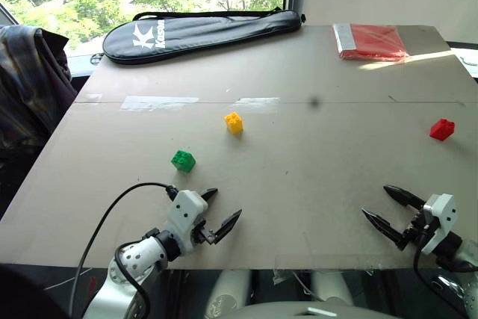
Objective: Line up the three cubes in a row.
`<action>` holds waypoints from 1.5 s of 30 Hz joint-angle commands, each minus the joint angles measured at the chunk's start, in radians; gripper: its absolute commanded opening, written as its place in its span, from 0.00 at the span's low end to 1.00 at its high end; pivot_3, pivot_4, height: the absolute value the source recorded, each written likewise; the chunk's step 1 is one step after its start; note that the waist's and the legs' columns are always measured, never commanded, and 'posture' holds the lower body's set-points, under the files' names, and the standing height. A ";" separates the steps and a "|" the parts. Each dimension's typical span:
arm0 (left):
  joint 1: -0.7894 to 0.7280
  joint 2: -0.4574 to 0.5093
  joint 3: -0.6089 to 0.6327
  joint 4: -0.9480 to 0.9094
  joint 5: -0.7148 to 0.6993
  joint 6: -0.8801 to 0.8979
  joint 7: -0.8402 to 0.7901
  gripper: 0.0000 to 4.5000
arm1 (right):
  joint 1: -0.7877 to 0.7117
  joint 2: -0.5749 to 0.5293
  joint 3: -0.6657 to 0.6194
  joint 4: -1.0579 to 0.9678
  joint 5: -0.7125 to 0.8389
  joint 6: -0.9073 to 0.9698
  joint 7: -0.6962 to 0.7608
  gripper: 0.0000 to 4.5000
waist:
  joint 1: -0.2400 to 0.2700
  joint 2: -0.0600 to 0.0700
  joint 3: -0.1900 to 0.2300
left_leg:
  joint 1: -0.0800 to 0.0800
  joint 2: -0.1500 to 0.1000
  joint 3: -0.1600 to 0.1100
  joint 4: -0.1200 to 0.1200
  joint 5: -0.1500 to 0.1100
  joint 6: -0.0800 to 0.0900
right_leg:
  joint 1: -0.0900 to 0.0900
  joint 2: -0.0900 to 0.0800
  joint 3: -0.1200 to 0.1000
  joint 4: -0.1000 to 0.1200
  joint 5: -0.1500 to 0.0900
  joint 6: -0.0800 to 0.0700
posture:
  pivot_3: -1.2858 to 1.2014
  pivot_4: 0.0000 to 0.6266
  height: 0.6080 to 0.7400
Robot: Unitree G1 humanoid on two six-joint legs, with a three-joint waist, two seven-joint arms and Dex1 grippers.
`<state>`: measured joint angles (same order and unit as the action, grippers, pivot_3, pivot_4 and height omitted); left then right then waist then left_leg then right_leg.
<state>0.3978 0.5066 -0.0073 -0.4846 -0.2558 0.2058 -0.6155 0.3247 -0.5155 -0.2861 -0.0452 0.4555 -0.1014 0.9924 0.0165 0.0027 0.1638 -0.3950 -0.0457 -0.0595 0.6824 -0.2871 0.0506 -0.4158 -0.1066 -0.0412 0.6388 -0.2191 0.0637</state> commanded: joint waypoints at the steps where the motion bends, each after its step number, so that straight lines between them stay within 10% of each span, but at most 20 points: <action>1: 0.033 -0.002 -0.006 0.013 0.009 -0.040 -0.014 0.94 | 0.022 -0.009 -0.009 -0.042 0.022 0.007 0.003 1.00 | 0.000 0.000 0.000 | 0.000 0.000 0.000 0.000 0.000 0.000 | 0.000 0.000 0.000 0.000 0.000 0.000 | 0.52 0.24 0.65; 28: -0.051 0.037 -0.027 -0.044 -0.013 0.030 -0.056 0.94 | 0.048 0.000 -0.040 -0.105 0.045 0.044 -0.077 1.00 | 0.001 0.000 0.000 | 0.001 0.000 0.000 0.003 0.000 0.000 | 0.000 0.001 0.001 0.003 -0.001 0.002 | 0.52 0.24 0.65; 45: -0.518 0.154 -0.027 -0.150 -0.255 0.359 -0.171 0.94 | -0.479 -0.087 -0.224 0.177 -0.144 0.391 -0.785 1.00 | -0.004 0.001 0.000 | 0.001 -0.002 0.004 0.004 0.003 -0.002 | -0.001 0.005 0.001 0.007 0.002 -0.001 | 0.52 0.24 0.65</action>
<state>-0.1092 0.6575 -0.0405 -0.6041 -0.4804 0.5452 -0.7828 -0.1406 -0.5827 -0.4960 0.1236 0.3259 0.2601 0.2488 0.0126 0.0040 0.1642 -0.3933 -0.0476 -0.0562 0.6857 -0.2842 0.0482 -0.4170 -0.1011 -0.0406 0.6460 -0.2156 0.0644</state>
